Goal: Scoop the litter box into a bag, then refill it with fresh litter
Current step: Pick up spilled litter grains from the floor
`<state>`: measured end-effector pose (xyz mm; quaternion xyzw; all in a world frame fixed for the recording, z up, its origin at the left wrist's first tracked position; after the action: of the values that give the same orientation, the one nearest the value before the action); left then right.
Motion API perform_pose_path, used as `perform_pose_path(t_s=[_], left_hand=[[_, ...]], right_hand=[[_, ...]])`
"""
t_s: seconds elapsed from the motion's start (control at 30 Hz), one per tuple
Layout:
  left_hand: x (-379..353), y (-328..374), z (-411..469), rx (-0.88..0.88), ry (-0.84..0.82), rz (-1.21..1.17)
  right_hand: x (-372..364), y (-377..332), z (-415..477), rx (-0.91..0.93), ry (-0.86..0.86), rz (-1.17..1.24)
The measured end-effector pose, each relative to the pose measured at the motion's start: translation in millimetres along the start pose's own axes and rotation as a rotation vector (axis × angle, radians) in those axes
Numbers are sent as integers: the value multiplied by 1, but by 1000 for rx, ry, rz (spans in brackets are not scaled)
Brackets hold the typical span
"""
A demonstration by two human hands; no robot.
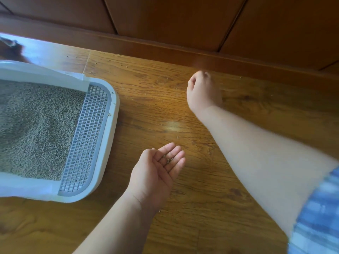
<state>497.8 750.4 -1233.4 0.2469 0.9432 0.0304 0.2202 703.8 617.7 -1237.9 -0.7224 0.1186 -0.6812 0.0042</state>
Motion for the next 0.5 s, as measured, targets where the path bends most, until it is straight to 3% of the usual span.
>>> perform_pose_path(t_s=[0.2,0.33,0.43,0.5], left_hand=[[0,-1,1,-9,30,40],[-9,-16,-2,41,-46,57],[-22,-32,-4,53,-85,74],[-31,-43,0,55,-97,101]], right_hand=[[30,-8,-127,421,-219,240],[46,2,-161,603,-261,150],[47,25,-162,588,-240,147],[49,51,-150,450,-190,263]])
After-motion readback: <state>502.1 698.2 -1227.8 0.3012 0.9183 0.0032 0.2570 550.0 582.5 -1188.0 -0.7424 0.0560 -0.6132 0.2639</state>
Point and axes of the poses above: each hand's wrist, its own z-axis towards the middle knuckle, its own x-axis out of the back of the hand, y = z × x, the point moved 5 cm from there along z, towards the middle knuckle, and after that the axes turned 12 degrees about -z, right-handed, at the moved point
